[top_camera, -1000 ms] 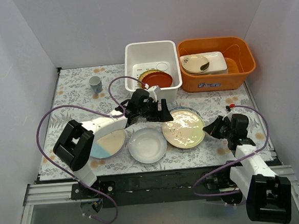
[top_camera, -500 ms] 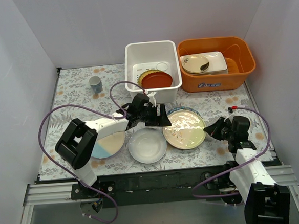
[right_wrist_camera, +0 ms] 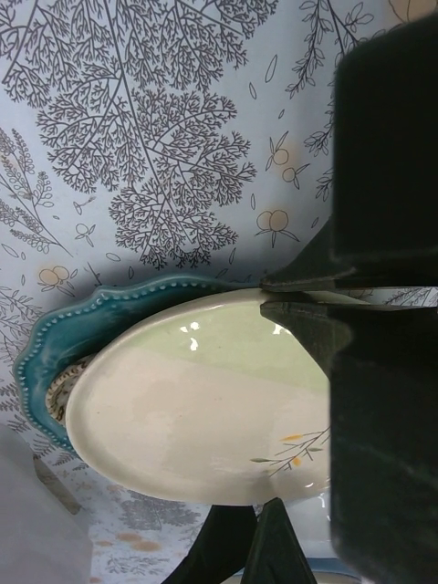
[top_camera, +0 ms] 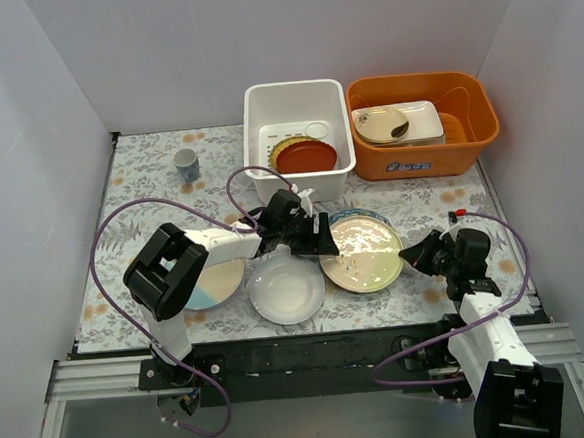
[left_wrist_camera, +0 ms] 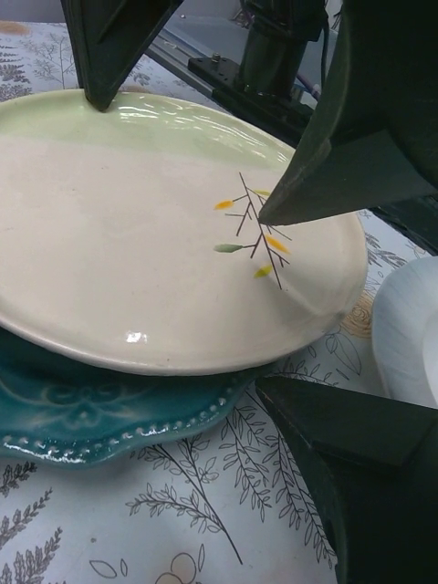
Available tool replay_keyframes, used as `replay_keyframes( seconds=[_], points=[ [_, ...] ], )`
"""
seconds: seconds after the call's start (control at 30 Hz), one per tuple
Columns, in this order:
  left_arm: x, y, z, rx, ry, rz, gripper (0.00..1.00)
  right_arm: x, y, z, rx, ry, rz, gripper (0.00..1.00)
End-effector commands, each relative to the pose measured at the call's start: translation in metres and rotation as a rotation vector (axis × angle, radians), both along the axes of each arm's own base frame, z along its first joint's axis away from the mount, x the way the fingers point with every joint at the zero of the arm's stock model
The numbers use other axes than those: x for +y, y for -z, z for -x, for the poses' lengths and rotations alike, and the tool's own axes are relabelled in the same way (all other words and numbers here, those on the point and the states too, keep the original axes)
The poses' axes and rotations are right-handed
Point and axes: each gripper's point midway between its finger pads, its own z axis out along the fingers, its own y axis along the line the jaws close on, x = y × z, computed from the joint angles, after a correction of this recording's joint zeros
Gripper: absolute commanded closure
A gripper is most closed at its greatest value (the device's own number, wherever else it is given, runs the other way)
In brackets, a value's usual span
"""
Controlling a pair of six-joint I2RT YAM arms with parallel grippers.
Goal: Place the plates into the plastic bin on the countertop
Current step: Pick up the plate at the center of the board.
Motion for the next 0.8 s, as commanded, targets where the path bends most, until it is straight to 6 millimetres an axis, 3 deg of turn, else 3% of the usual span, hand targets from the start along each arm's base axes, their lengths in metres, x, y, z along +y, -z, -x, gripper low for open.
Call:
replay_keyframes(
  seconds=[0.0,0.27,0.77],
  points=[
    [-0.014,-0.015,0.002,-0.011,0.031,0.052,0.35,0.004,-0.015,-0.009,-0.077,-0.022,-0.026,0.99],
    [-0.027,-0.038,0.008,0.008,0.052,0.154,0.37,0.005,-0.012,-0.007,-0.074,-0.028,-0.03,0.99],
    [-0.038,-0.102,0.017,-0.025,0.096,0.342,0.4,0.008,-0.009,-0.005,-0.081,-0.038,-0.041,0.99]
  ],
)
